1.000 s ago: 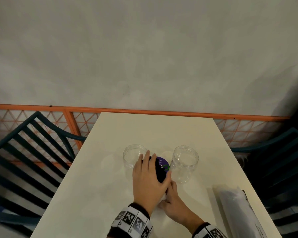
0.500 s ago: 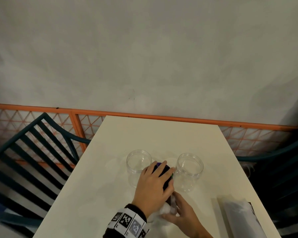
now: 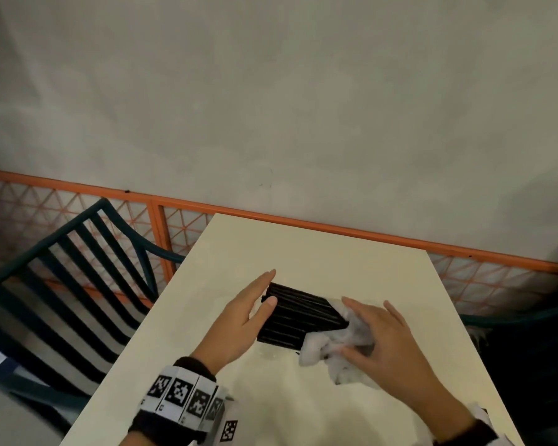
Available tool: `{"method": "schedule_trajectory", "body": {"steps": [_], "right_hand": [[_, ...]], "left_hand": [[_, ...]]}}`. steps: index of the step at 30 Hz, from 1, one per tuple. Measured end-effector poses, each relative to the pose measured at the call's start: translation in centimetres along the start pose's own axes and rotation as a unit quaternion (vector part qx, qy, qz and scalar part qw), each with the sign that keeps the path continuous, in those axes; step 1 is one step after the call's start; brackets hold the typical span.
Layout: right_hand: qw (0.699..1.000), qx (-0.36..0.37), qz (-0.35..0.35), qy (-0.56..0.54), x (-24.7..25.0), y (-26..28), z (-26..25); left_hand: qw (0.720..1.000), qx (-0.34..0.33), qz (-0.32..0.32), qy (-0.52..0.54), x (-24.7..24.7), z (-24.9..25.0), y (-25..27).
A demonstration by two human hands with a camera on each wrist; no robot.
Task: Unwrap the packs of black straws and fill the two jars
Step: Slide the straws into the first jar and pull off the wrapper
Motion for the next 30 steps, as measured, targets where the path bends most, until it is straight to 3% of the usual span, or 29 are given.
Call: {"method": "schedule_trajectory", "body": {"steps": [3, 8, 11, 15, 19, 30], "right_hand": [[0.977, 0.087, 0.012, 0.193, 2.2, -3.2, -1.9], [0.929, 0.159, -0.05, 0.331, 1.4, -8.5, -5.3], [0.91, 0.141, -0.136, 0.365, -0.2, -10.3, -5.6], [0.877, 0.153, -0.185, 0.416, -2.3, -11.5, -5.5], [0.831, 0.177, -0.23, 0.475, -4.3, -12.3, -6.2], [0.731, 0.263, -0.278, 0.565, -10.2, -12.5, -8.2]], "left_hand": [[0.998, -0.006, -0.006, -0.063, 0.8, 0.1, -1.6], [0.99, 0.003, -0.054, -0.128, -2.0, -1.7, -3.9], [0.981, 0.002, -0.027, -0.191, -3.9, -3.9, -4.8], [0.988, 0.035, 0.048, -0.142, -4.6, -6.1, -5.0], [0.988, 0.011, 0.108, -0.111, -5.2, -7.2, -4.9], [0.993, 0.058, 0.075, -0.067, -6.3, -8.8, -5.0]]}}
Point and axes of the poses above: each hand's wrist, its own y-axis away from the middle knuckle, its own x-axis out of the back of the hand, z = x × y, the point moved 8 cm from there along -y, towards the middle knuckle, and after that the axes turned 3 degrees about -y, right-handed, at the moved point
